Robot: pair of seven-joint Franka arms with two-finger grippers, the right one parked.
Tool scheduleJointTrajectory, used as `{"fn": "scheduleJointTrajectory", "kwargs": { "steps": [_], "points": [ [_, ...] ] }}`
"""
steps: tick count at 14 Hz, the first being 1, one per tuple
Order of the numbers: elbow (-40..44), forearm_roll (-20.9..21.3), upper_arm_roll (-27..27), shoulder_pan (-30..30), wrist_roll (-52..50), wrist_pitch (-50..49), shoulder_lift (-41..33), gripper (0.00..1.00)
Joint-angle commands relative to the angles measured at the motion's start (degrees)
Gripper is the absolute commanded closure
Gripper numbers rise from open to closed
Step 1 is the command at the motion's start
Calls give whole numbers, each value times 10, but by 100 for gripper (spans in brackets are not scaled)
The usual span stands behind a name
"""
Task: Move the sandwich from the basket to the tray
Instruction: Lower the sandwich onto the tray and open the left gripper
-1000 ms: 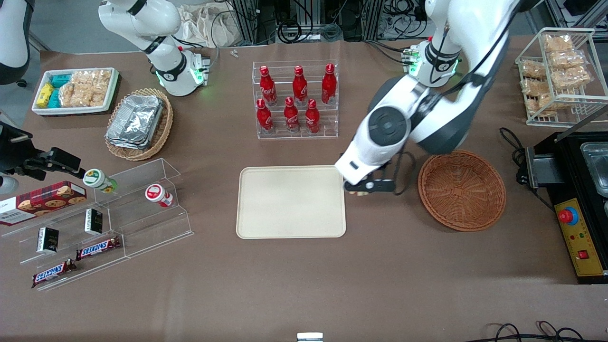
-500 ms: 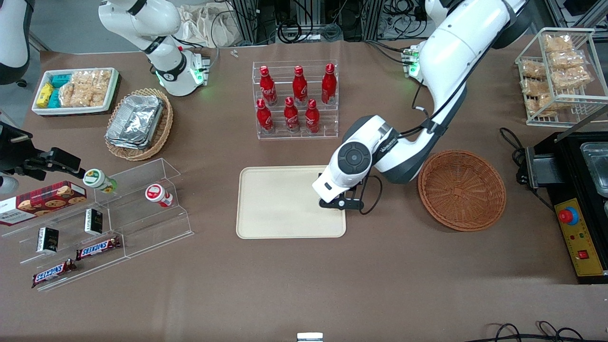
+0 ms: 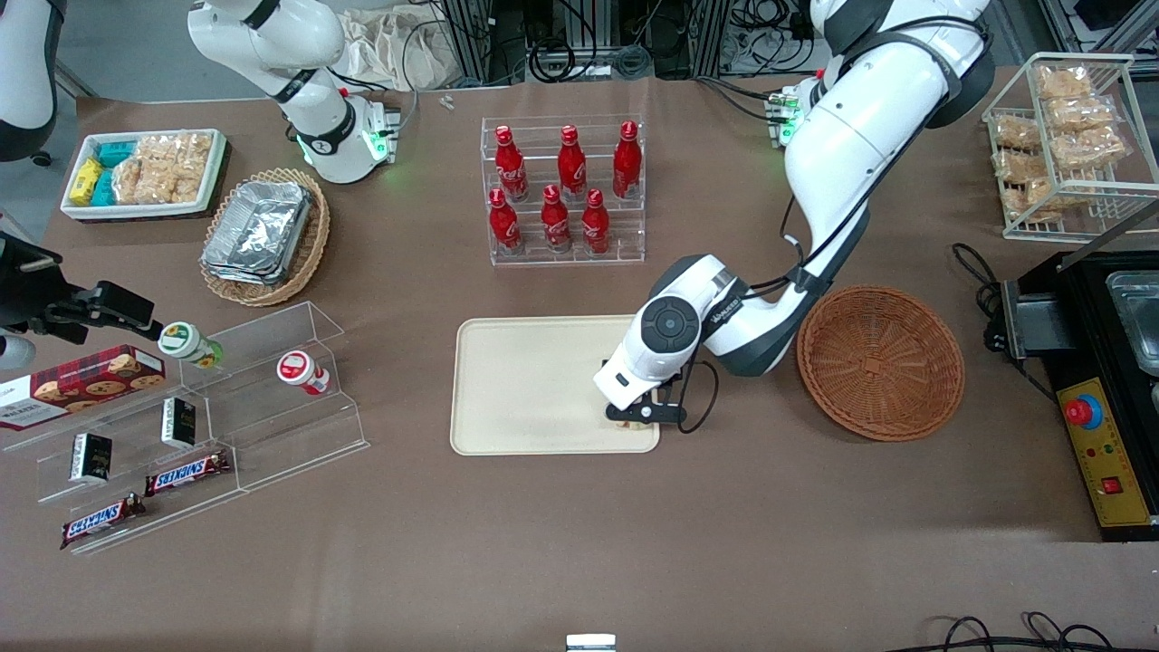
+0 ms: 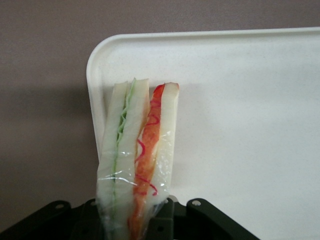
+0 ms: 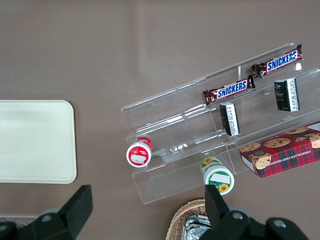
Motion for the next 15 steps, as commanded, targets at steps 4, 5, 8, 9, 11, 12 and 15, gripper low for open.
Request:
{"fn": "scheduleJointTrajectory", "kwargs": {
  "steps": [4, 5, 8, 9, 11, 12, 15],
  "points": [
    [26, 29, 2, -8, -16, 1, 11, 0],
    [29, 49, 2, -8, -15, 1, 11, 0],
    [38, 80, 2, -8, -16, 1, 8, 0],
    [41, 80, 2, -7, -17, 1, 4, 0],
    [46, 77, 1, -1, -18, -3, -10, 0],
    [52, 76, 2, 0, -18, -7, -22, 0],
    [52, 72, 1, 56, -12, -75, -87, 0]
  ]
}}
